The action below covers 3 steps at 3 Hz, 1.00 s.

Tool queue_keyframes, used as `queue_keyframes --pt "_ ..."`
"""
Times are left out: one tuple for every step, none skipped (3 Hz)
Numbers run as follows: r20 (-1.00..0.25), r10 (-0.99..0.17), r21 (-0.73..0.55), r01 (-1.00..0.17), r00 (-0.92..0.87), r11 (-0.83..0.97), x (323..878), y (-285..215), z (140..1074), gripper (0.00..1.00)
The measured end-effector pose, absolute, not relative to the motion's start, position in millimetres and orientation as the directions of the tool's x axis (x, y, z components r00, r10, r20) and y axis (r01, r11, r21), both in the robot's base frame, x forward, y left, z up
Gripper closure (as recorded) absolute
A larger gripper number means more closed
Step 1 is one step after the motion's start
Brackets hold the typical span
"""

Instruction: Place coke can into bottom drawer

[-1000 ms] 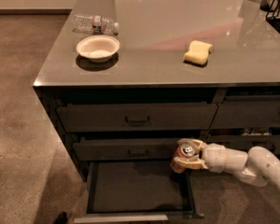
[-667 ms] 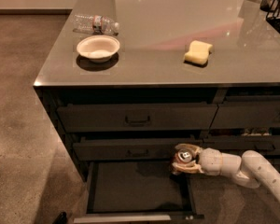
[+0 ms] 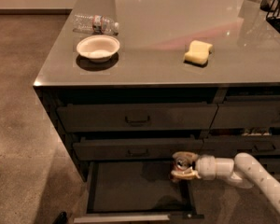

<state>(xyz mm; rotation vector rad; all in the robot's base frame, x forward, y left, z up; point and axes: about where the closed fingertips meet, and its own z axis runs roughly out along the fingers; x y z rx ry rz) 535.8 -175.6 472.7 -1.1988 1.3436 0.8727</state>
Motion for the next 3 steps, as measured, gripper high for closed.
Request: queue_keyframes --pt "-0.977 -0.192 -0.128 -0.979 0.097 0.157 534 -181 421 1.0" --pt "-0.968 -0.22 -0.155 -0.979 0.124 0.13 525 -187 363 1.0" --pt "-0.951 -0.248 -0.226 -0.961 0.184 0.156 518 -183 334 1.0"
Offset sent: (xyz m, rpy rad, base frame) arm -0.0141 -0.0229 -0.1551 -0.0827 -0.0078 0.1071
